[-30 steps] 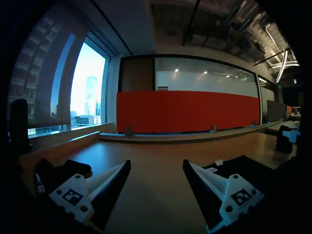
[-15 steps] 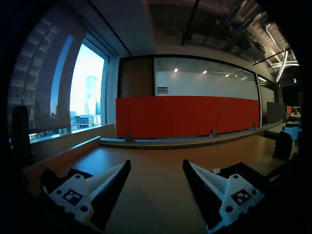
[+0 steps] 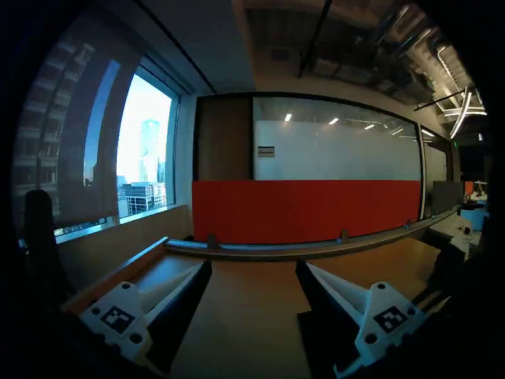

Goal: Fold towel

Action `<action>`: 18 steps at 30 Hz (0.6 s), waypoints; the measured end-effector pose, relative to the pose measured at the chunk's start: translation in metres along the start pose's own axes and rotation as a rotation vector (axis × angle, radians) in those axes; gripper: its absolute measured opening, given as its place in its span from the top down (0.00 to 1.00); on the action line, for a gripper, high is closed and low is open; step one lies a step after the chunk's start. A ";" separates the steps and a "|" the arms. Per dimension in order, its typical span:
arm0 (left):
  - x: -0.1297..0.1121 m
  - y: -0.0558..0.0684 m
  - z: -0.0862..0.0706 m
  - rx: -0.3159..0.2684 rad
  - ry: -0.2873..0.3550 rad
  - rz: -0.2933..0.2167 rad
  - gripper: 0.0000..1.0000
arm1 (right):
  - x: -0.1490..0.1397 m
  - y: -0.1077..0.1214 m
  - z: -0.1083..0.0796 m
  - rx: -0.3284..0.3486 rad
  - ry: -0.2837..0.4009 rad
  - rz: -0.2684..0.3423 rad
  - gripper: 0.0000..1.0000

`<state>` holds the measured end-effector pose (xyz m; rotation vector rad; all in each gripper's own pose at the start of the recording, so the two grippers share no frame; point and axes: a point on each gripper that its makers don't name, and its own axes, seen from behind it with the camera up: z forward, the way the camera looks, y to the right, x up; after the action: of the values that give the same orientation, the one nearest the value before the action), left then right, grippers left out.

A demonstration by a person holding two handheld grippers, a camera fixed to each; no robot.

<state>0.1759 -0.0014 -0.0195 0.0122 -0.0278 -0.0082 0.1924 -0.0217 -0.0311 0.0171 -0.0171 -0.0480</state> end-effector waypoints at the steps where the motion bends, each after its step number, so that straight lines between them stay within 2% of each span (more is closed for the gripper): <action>1: 0.006 0.000 0.000 0.001 0.000 -0.003 0.01 | 0.005 0.000 -0.001 0.002 -0.001 0.003 0.00; 6: 0.036 0.000 -0.001 0.003 0.005 -0.008 0.01 | 0.026 -0.002 -0.005 0.015 -0.005 0.011 0.00; 9: 0.045 0.001 0.001 0.003 0.009 -0.007 0.01 | 0.031 -0.003 -0.004 0.023 -0.004 0.011 0.00; 18: 0.047 0.007 0.006 -0.021 -0.015 0.006 0.01 | 0.043 -0.012 0.003 0.056 -0.003 -0.007 0.00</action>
<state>0.2228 0.0055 -0.0120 -0.0090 -0.0432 -0.0030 0.2349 -0.0355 -0.0279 0.0729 -0.0214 -0.0544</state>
